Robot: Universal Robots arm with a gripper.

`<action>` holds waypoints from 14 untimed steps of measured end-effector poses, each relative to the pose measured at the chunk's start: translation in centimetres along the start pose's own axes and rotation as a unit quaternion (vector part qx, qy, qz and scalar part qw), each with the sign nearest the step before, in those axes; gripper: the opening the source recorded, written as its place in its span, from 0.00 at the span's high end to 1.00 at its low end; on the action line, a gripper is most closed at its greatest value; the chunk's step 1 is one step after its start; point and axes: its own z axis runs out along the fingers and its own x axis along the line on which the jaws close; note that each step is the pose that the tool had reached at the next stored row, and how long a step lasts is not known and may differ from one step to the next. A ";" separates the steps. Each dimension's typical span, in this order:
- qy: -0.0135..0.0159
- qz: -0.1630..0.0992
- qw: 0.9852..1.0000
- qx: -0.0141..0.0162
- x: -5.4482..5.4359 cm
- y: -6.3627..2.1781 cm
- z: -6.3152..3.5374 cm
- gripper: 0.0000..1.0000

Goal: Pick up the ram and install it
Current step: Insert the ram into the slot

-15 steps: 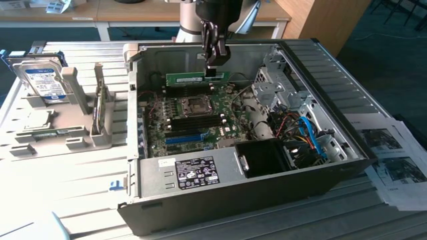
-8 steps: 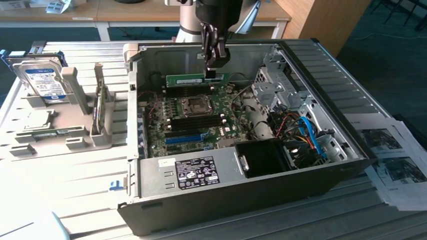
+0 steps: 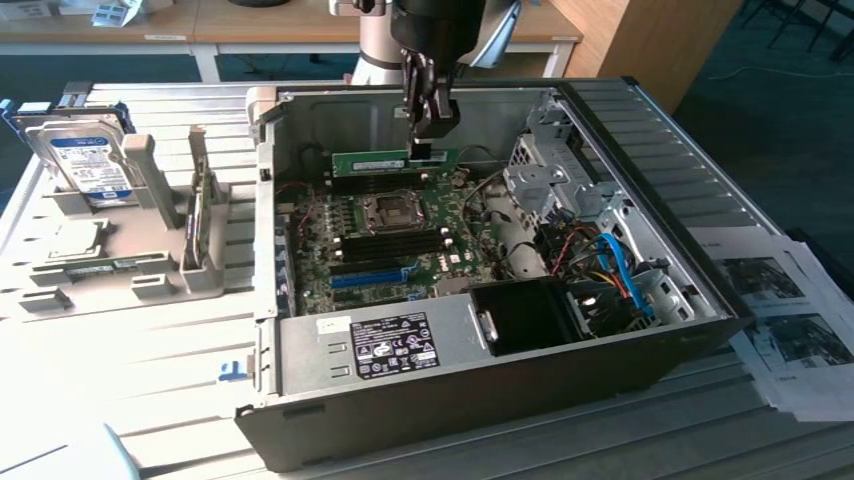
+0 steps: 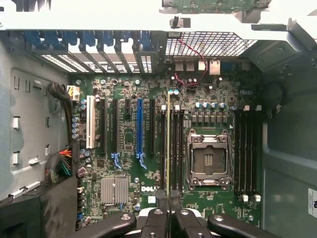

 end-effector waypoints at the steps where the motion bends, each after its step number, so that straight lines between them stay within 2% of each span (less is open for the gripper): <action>1: 0.000 0.000 1.000 0.000 0.0 0.00 0.00 0.88; 9: 0.000 0.000 1.000 0.000 0.0 0.00 0.07 0.88; 14: 0.000 0.000 1.000 0.000 0.0 0.00 0.45 0.88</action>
